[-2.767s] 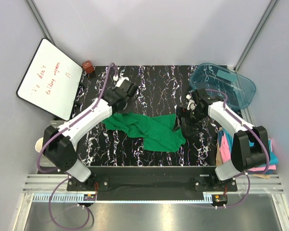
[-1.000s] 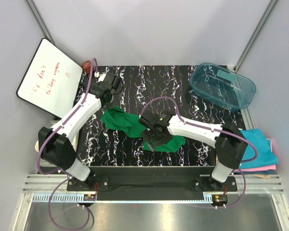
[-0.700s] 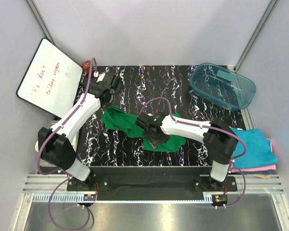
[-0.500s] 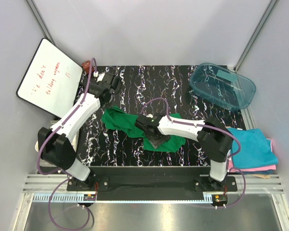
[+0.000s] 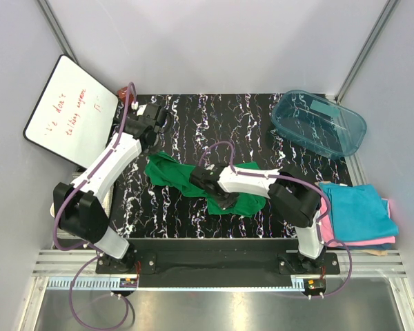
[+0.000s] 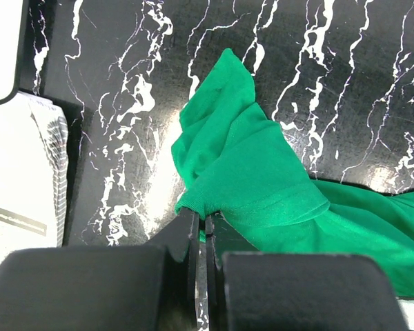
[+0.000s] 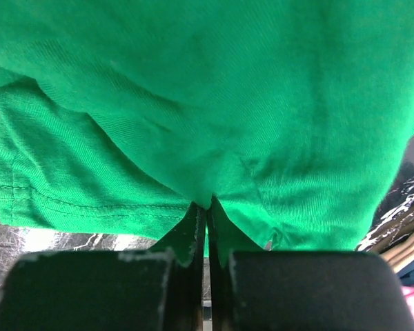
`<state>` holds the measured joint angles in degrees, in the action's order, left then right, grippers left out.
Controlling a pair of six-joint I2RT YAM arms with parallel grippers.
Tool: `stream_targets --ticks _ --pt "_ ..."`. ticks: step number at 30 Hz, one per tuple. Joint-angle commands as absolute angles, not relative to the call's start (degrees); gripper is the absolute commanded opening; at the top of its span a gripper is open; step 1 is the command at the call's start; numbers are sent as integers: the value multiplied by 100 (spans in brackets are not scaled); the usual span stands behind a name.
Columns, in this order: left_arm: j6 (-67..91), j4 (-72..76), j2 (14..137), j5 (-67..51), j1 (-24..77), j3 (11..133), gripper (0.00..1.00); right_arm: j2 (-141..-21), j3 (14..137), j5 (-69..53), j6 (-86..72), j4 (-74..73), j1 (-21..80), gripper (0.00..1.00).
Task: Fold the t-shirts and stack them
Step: Flatten out the tshirt
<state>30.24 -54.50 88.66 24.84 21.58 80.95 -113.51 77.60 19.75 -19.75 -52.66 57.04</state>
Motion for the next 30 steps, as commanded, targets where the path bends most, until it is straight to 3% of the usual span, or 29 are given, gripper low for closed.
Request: stream_targets --ticks 1,5,6,12,18,30 --pt "2874 -5396 8763 2505 2101 8253 0 -11172 8068 2338 -2100 -5352 5722 0" --pt "2865 -5388 8798 2505 2083 8235 0 -11206 8218 2364 -2109 -5563 5713 8" --pt "2874 -5379 8815 2496 2083 8235 0 -11215 8235 2338 -2109 -5581 5722 18" --pt "2856 -5379 8912 2479 2083 8297 0 -11347 8349 2364 -2075 -5643 5713 29" --pt "2830 -5361 8965 2478 2074 8341 0 -11435 8577 2277 -1881 -5695 5722 30" --pt "2795 -5361 9009 2531 2074 8358 0 -11329 8719 854 -1468 -5204 5730 32"
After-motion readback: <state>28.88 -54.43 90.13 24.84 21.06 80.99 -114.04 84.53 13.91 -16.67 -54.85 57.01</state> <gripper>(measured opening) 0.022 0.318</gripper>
